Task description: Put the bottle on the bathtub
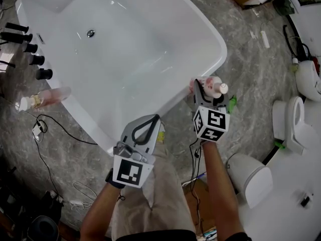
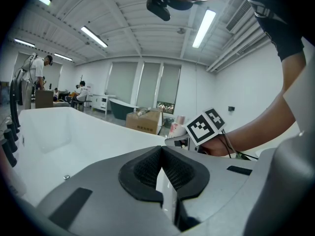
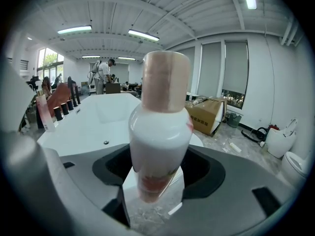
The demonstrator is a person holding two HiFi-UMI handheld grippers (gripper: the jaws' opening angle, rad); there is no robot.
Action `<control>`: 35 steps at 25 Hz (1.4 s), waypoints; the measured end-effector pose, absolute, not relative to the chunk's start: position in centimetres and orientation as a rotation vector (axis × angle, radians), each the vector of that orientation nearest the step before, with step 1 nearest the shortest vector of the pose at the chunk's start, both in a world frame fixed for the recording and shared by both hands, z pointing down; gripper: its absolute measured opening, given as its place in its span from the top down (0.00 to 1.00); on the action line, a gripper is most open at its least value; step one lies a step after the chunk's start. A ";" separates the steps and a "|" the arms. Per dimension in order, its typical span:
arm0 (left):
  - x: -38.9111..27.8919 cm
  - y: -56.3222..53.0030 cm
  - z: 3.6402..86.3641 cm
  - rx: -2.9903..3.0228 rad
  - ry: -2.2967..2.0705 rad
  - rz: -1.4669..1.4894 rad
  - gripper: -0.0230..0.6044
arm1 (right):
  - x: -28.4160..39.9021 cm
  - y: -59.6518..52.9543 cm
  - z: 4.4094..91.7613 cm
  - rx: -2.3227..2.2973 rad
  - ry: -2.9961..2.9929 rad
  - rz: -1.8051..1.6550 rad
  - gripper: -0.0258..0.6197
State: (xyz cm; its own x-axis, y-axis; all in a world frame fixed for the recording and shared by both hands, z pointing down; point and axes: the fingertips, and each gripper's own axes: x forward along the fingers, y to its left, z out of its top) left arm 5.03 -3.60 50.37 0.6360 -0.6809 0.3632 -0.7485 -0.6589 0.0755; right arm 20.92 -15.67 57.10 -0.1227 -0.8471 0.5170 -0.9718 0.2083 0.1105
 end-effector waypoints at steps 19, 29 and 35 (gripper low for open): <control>4.8 -3.4 50.7 2.638 -1.172 0.450 0.94 | 20.8 -15.7 56.5 1.680 -2.043 0.351 0.51; 5.3 -3.1 50.7 2.637 -1.158 0.451 0.94 | 20.6 -15.6 56.5 1.688 -2.060 0.380 0.51; 5.8 -3.3 50.2 2.646 -1.153 0.442 0.94 | 20.7 -15.0 56.5 1.687 -2.058 0.392 0.51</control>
State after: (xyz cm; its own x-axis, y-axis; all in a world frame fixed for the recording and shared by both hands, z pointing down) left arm 5.83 -3.26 50.21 0.6465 -0.6738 0.3578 -0.7403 -0.6675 0.0805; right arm 20.71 -15.04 56.52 -0.1522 -0.8477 0.5081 -0.9752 0.2123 0.0621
